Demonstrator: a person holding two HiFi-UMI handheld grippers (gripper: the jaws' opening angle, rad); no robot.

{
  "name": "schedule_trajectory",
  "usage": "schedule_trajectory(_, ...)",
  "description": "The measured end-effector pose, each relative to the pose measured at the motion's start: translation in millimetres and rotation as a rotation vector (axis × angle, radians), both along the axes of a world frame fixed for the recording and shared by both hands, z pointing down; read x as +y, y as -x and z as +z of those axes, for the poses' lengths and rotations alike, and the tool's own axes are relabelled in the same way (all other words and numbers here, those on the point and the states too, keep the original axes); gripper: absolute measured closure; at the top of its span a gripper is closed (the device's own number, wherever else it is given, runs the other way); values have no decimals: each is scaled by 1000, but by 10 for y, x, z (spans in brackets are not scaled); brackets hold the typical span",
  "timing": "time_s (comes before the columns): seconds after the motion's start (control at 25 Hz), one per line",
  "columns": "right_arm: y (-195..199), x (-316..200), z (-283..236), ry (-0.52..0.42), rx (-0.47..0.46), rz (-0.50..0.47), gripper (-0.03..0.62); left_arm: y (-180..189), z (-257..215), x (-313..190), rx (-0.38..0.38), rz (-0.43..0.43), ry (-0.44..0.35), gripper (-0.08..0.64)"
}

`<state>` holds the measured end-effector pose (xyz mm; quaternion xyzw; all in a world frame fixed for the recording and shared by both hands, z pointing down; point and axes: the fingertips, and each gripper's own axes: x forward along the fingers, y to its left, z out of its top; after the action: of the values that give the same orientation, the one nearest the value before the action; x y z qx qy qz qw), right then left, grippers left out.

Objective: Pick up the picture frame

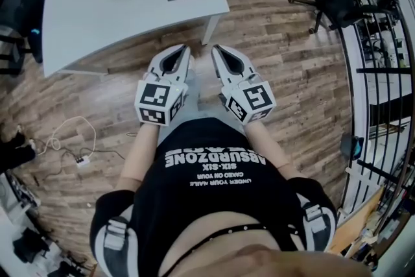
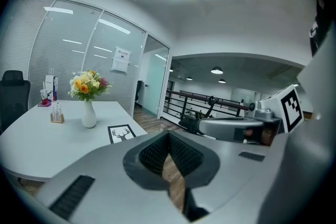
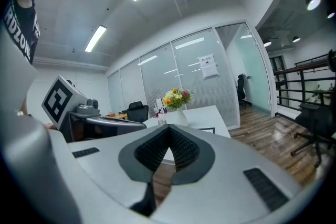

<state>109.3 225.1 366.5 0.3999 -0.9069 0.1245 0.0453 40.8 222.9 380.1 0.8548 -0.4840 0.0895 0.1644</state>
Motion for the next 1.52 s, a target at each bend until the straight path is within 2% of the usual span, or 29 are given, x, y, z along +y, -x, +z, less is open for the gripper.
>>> schedule_trajectory(0.48, 157, -1183, -103, -15, 7, -9, 577, 211, -59, -1219, 5, -14, -11, 545)
schedule_trajectory(0.96, 491, -2335, 46, 3, 34, -44, 577, 525, 202, -2280, -22, -11, 58, 545)
schedule_trajectory(1.2, 567, -2708, 189, 26, 48, -41, 577, 560, 313, -2671, -39, -4, 83, 545)
schedule_trajectory(1.52, 645, -3017, 483, 64, 92, -32, 575, 661, 580, -2947, -43, -2, 123, 545)
